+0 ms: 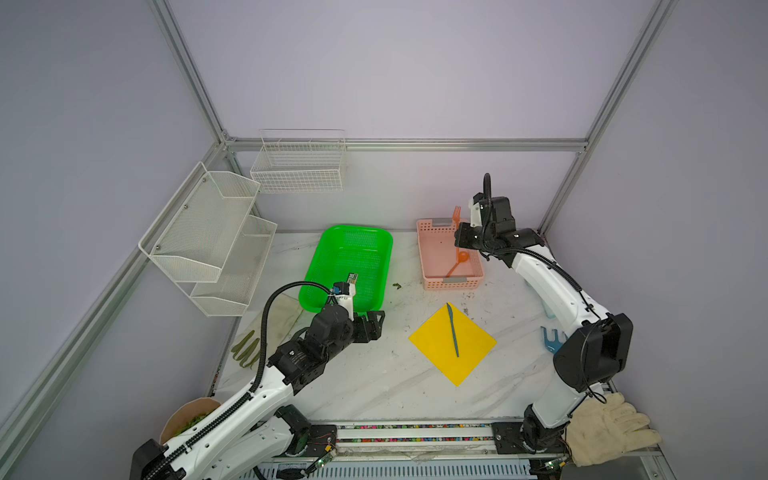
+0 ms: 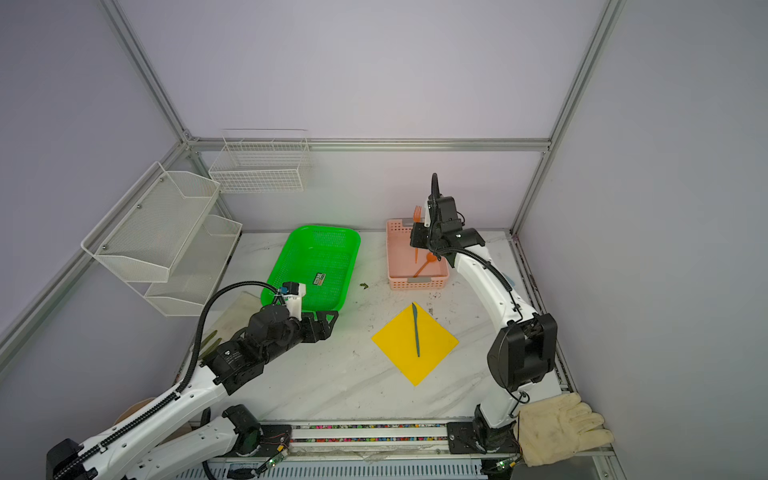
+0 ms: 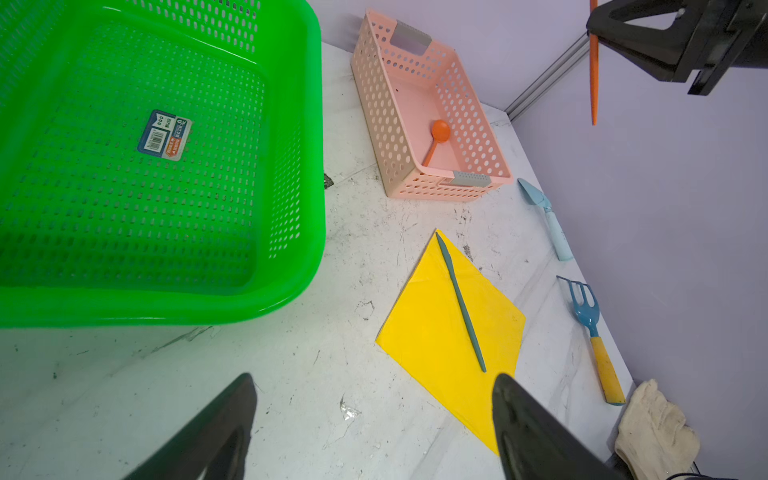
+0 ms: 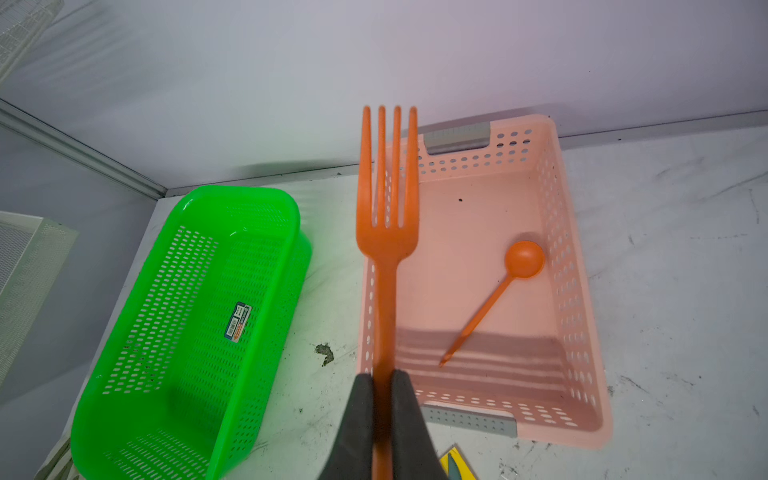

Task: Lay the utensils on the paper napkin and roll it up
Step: 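Lift the orange fork out of the pink basket toward the yellow napkin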

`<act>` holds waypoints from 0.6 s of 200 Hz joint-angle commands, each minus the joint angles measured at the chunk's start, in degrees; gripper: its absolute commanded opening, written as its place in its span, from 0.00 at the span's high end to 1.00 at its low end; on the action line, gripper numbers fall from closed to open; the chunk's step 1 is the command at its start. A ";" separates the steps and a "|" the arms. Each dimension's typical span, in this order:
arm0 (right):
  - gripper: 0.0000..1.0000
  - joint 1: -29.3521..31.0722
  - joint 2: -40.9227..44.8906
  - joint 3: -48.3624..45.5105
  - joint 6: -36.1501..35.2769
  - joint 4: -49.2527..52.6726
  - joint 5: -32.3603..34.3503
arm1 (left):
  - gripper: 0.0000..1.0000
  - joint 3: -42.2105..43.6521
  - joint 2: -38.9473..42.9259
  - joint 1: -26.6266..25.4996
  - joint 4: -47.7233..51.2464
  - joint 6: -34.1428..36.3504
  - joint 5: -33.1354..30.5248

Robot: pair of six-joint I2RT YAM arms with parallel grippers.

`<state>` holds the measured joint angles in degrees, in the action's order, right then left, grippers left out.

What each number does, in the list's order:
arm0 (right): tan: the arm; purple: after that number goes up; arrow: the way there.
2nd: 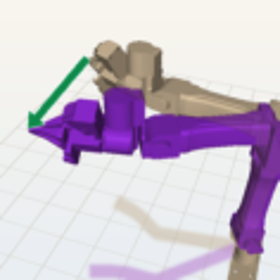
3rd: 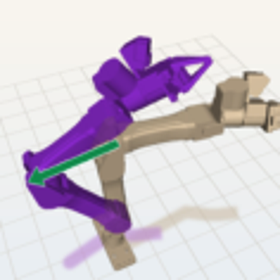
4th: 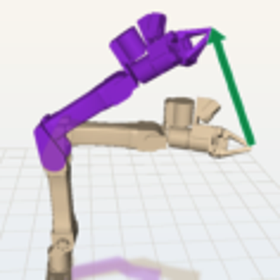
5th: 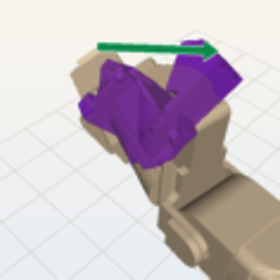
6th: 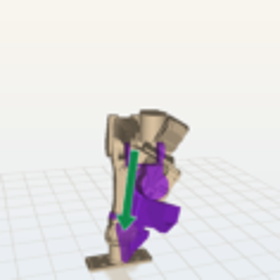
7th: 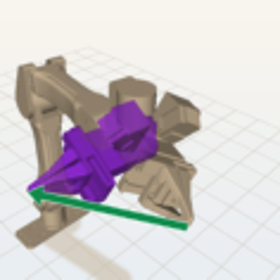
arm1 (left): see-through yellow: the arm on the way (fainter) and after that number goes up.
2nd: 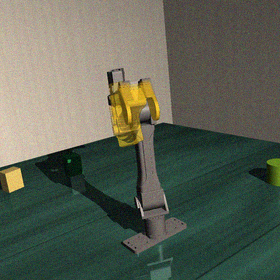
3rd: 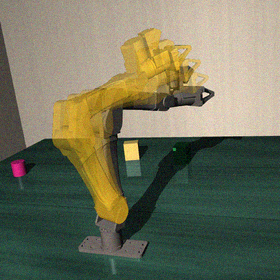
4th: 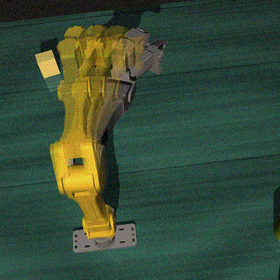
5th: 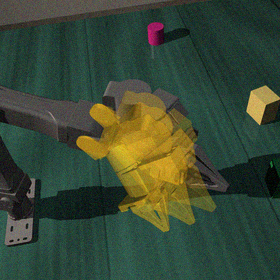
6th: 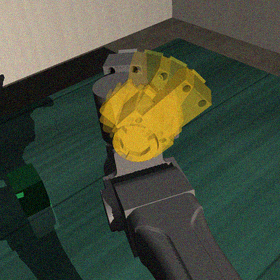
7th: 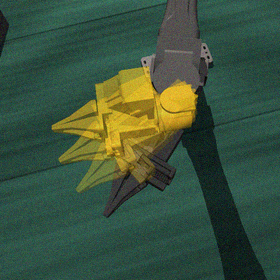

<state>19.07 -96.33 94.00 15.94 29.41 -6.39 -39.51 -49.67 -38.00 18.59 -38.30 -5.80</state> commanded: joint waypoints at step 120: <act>0.93 16.57 21.89 -39.93 9.97 2.03 10.74 | 0.13 1.87 0.82 -2.49 -3.24 -0.24 -0.71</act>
<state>33.28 -74.59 58.61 21.08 31.73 1.85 -39.44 -49.60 -39.75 17.89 -38.37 -5.85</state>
